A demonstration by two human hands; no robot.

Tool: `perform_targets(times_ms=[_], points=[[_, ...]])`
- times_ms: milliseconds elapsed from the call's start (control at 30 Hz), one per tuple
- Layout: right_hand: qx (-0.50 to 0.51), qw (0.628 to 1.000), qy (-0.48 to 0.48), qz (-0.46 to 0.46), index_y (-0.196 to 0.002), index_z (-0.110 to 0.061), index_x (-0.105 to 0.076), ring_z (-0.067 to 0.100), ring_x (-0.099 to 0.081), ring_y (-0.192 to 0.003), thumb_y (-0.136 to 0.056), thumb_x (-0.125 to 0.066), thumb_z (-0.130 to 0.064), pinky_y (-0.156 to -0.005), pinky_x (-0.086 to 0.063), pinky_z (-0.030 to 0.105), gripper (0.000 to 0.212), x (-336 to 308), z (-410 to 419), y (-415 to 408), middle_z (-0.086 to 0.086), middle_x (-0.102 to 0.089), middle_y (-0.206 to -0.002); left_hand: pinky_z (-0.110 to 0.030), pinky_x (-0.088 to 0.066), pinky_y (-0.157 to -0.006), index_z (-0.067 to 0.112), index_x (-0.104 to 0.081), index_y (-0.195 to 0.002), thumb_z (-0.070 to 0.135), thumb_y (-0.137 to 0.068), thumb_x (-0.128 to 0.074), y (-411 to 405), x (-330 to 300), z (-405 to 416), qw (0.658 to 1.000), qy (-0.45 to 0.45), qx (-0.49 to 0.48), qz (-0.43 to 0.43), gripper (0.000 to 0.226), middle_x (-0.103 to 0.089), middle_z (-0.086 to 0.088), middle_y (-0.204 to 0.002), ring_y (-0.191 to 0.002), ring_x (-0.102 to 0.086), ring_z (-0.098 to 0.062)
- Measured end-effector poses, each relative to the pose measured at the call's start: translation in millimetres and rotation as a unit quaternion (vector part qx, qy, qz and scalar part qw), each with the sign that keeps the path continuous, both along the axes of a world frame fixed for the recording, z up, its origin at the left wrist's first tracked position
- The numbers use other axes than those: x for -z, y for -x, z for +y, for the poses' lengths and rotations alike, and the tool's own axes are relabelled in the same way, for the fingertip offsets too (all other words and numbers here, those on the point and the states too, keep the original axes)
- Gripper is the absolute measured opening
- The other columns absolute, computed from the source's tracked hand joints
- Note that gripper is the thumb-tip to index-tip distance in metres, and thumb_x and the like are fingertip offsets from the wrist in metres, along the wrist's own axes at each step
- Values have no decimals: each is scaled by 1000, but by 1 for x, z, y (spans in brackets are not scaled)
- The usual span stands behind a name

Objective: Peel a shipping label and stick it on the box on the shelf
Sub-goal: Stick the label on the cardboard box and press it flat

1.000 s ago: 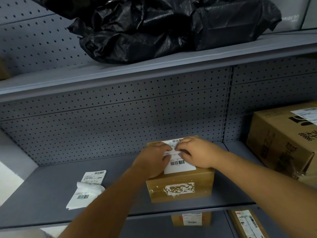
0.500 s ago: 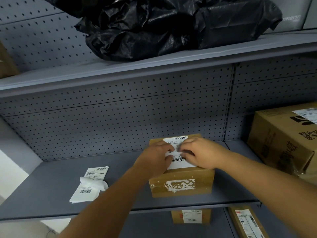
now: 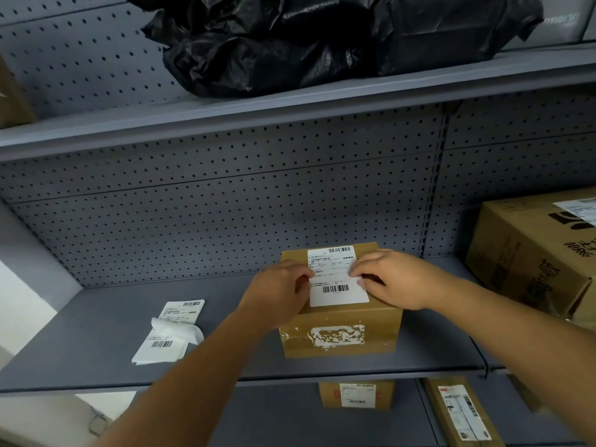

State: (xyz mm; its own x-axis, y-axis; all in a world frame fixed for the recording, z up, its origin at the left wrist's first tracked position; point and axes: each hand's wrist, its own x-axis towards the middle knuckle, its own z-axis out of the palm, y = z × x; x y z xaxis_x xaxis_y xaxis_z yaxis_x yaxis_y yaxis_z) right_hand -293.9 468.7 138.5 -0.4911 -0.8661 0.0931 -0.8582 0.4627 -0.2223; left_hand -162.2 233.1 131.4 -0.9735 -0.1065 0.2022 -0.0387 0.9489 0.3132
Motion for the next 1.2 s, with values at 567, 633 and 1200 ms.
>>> perform_targets(times_ms=[567,633,1200], points=[[-38,999,22,-13,-128,-30,-69,5,-58,-119,-102,-49,-40,-107,-47,31,33,-1,3,-21,-16,-65,-131,-42,-42,-109,37,-68,-115,33,-95,-60,-12,7,22,997,-73,7,-1,22,-61,18,-129,-120,-54,-4],[-26,999,19,-12,-129,-31,-69,4,-57,-120,-102,-50,-40,-107,-47,33,34,-1,10,-19,-17,-64,-132,-40,-41,-112,35,-68,-118,31,-96,-59,-18,4,16,998,-67,-4,-2,24,-60,16,-134,-126,-52,-4],[98,985,137,-26,-111,-29,-74,15,-55,-114,-95,-61,-36,-99,-49,39,22,22,-20,-53,-11,-69,-114,-43,-48,-99,29,-68,-114,33,-95,-57,-11,7,44,999,-45,2,24,23,-65,6,-120,-112,-57,-15]])
